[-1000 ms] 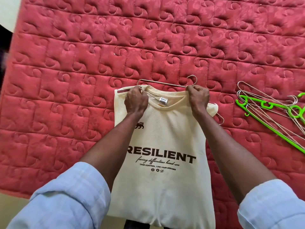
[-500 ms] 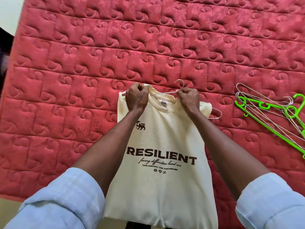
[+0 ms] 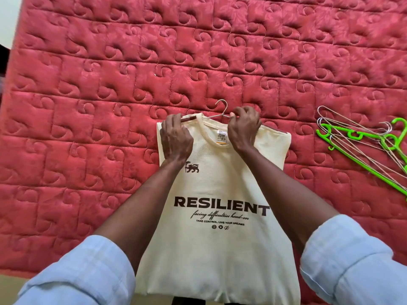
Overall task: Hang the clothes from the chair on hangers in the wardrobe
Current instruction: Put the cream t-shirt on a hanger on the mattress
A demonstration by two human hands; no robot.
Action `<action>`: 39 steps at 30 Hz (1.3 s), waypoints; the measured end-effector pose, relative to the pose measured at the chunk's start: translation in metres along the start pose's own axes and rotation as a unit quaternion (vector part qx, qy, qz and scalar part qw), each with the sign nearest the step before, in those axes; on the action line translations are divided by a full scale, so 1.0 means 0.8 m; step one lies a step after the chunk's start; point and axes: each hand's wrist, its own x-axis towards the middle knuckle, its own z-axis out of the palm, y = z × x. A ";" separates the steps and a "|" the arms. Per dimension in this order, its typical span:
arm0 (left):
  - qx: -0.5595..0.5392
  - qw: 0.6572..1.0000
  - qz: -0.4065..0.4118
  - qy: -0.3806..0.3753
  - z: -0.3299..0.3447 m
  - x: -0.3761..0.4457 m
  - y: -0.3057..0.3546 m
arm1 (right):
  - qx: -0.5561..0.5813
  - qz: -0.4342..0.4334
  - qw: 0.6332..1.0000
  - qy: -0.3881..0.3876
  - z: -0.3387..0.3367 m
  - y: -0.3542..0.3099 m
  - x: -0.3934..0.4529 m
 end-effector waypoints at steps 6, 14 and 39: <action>0.179 0.974 0.098 -0.103 0.009 -0.011 -0.020 | -0.078 0.066 0.991 0.089 -0.005 0.044 -0.048; 0.183 0.977 -0.048 -0.102 0.024 -0.079 -0.043 | -0.094 -0.014 0.995 0.018 0.026 0.085 -0.125; 0.156 0.962 0.135 -0.180 -0.041 -0.209 -0.096 | -0.121 -0.096 0.988 0.001 -0.005 0.128 -0.261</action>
